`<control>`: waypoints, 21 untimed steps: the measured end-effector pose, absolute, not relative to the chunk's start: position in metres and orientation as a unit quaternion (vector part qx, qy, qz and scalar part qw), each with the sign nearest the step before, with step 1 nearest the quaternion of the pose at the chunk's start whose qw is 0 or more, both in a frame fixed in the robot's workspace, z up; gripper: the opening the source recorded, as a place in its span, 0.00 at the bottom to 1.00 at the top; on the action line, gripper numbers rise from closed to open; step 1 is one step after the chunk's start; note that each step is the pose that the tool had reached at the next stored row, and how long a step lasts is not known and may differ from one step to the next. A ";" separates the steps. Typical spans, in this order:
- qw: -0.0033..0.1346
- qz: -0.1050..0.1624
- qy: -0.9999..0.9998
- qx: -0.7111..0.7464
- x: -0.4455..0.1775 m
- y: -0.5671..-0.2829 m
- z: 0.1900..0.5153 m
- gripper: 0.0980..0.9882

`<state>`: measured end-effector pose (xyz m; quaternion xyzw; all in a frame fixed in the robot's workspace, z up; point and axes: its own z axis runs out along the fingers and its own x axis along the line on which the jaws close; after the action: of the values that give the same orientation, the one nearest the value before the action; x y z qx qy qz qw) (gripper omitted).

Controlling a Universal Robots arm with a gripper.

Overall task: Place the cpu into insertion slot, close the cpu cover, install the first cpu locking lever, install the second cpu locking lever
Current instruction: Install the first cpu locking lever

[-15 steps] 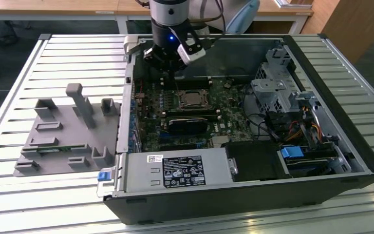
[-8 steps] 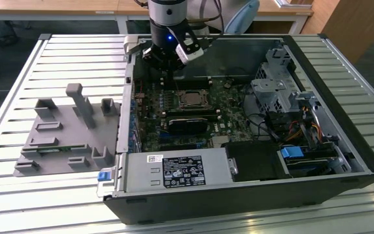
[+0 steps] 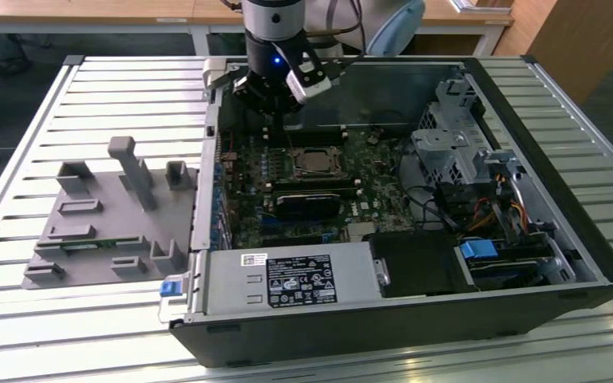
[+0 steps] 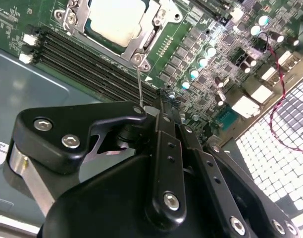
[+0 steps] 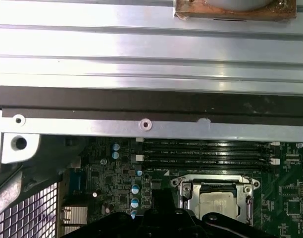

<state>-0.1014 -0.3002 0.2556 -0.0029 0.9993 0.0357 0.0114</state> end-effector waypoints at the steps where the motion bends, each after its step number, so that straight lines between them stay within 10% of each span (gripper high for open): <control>1: 0.011 0.036 0.999 -0.003 -0.101 -0.300 0.255 0.01; 21: 0.011 0.036 0.999 -0.003 -0.057 -0.293 0.250 0.01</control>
<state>-0.0565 -0.2931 0.2501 -0.0028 0.9993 0.0355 0.0109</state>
